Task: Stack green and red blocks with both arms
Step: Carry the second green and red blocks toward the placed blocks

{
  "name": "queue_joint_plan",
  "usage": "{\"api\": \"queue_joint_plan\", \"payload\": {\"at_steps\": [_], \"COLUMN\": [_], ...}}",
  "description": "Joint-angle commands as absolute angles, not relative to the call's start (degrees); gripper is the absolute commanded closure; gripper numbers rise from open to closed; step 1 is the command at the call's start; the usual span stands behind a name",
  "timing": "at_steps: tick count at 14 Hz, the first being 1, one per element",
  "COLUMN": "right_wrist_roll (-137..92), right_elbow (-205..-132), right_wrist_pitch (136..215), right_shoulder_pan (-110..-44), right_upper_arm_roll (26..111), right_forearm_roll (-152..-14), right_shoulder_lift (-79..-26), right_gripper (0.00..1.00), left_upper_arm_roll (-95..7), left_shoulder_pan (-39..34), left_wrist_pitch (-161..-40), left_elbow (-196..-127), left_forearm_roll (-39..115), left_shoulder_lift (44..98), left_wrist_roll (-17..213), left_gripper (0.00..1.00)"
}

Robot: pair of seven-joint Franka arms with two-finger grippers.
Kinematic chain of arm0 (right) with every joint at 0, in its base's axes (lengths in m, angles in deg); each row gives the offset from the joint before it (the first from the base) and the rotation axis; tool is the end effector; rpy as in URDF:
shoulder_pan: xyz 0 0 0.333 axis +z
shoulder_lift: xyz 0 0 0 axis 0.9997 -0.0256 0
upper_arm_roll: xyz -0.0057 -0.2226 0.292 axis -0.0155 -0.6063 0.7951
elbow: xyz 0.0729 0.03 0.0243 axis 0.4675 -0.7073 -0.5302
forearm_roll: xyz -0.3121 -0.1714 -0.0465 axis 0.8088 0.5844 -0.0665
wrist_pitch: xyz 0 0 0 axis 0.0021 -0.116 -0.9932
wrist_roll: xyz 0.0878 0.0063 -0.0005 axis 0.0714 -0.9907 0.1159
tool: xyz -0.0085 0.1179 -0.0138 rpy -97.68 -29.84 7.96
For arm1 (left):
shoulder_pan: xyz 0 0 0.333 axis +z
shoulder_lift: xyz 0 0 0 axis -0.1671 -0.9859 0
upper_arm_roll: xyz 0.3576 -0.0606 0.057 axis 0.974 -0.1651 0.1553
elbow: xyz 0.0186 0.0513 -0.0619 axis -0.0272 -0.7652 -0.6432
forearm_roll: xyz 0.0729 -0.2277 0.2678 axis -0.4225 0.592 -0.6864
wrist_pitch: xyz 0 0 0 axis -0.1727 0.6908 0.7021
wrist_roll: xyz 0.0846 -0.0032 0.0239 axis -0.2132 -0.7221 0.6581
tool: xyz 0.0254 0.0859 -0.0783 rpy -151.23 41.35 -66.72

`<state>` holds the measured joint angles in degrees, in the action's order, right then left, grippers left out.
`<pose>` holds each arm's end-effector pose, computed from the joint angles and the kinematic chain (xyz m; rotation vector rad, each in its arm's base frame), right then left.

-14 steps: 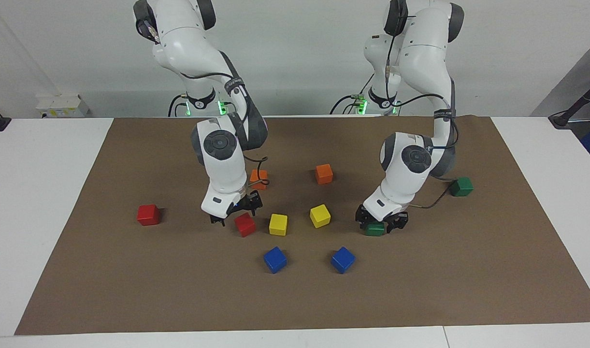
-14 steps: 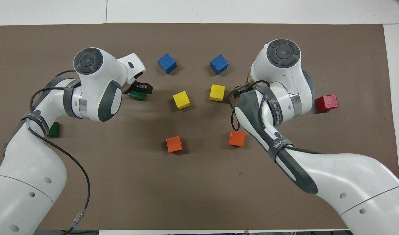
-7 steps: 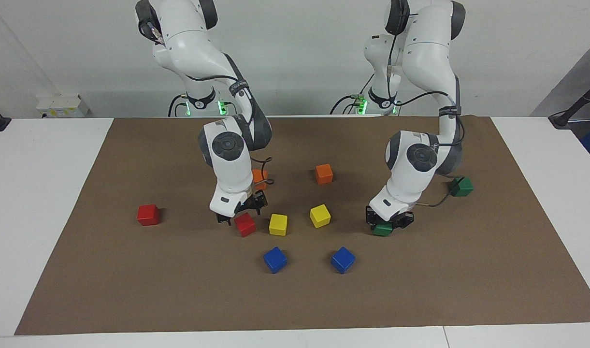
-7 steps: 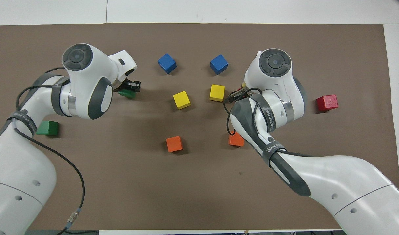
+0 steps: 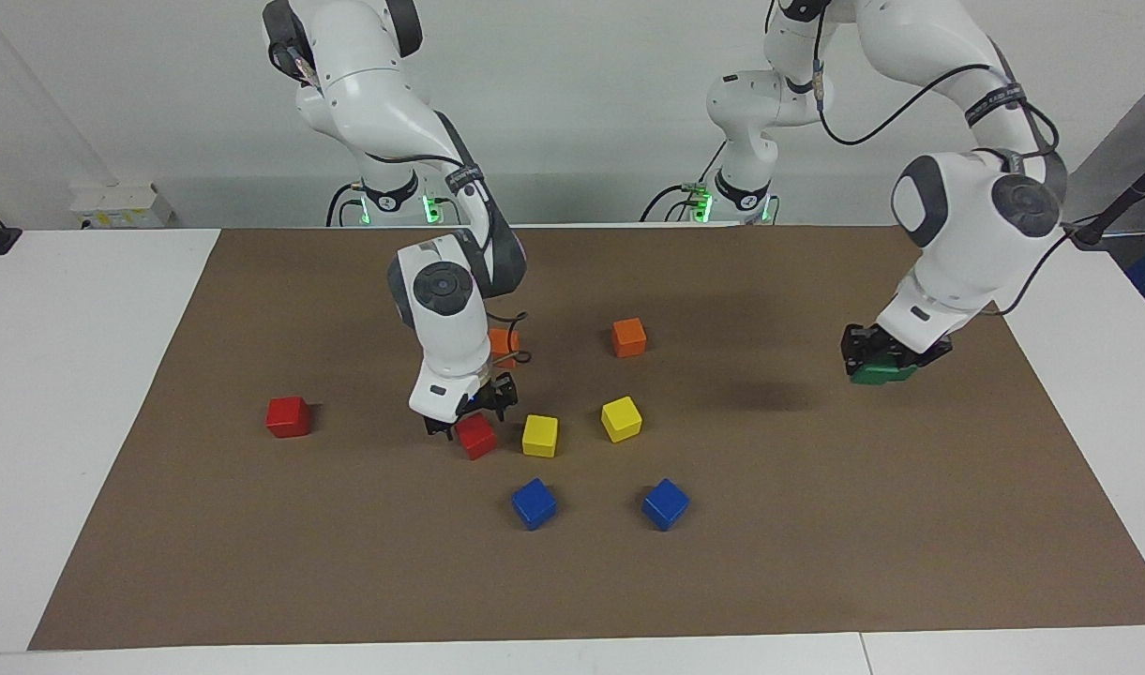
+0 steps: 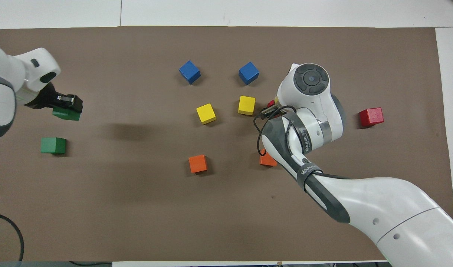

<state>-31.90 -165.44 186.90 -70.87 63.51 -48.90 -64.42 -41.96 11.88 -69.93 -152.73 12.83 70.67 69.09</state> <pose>0.6211 0.2223 0.3596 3.0680 0.5582 0.0493 0.5840 0.0101 0.5064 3.1086 -0.3386 -0.0884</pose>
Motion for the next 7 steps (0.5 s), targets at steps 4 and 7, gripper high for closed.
{"api": "queue_joint_plan", "payload": {"at_steps": [4, 7], "right_wrist_roll": [-32.9, -32.5], "right_elbow": [-165.3, -160.5], "right_wrist_pitch": [185.2, 174.6], "right_shoulder_pan": [-72.4, -76.8], "right_upper_arm_roll": [63.8, 63.4], "right_forearm_roll": [-48.8, -48.9], "right_shoulder_lift": [-63.7, -59.8], "right_gripper": [1.00, 1.00], "left_upper_arm_roll": [-42.6, -42.6], "left_shoulder_pan": [23.6, 25.9], "left_wrist_pitch": [-77.1, -86.4], "left_elbow": [-168.5, -176.2], "left_forearm_roll": [13.0, 14.5], "left_shoulder_lift": [80.0, 82.5], "left_wrist_roll": [58.7, 57.4], "left_gripper": [1.00, 1.00]}}
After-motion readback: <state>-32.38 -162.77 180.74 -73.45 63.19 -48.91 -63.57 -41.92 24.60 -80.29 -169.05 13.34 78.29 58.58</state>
